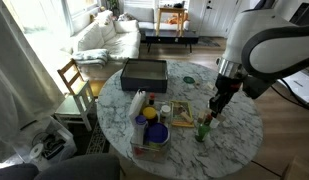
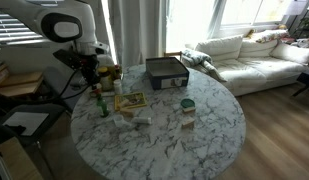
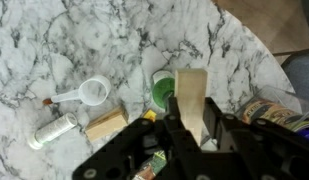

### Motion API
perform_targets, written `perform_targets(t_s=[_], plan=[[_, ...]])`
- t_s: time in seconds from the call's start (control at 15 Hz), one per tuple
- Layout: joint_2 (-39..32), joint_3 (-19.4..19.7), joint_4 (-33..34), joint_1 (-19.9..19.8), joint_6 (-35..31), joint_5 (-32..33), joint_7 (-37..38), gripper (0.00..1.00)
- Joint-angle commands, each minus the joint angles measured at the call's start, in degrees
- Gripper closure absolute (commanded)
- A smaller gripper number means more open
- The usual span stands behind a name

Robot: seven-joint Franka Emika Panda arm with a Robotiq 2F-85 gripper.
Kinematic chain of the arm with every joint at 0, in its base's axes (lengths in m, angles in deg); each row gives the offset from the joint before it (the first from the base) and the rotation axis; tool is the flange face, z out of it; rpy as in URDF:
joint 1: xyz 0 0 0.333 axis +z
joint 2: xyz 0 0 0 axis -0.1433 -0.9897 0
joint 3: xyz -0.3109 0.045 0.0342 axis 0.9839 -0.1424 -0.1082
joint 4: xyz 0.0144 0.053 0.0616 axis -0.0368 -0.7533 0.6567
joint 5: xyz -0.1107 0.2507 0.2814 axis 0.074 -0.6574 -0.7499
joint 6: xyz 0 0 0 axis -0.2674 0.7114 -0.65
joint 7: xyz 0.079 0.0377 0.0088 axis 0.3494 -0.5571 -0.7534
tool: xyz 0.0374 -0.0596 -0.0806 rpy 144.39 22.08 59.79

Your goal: Pick up the green hot sauce bottle to make it stand upright and place a wooden block on top of it

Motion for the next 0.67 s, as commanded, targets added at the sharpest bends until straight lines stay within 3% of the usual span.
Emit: perform_targets(t_s=[0.0, 0.6], plan=[[-1.74, 0.34, 0.98, -0.36, -1.31, -2.11, -1.03, 0.93], [-2.37, 0.55, 1.29, -1.07, -1.76, -1.01, 0.11, 0.93]])
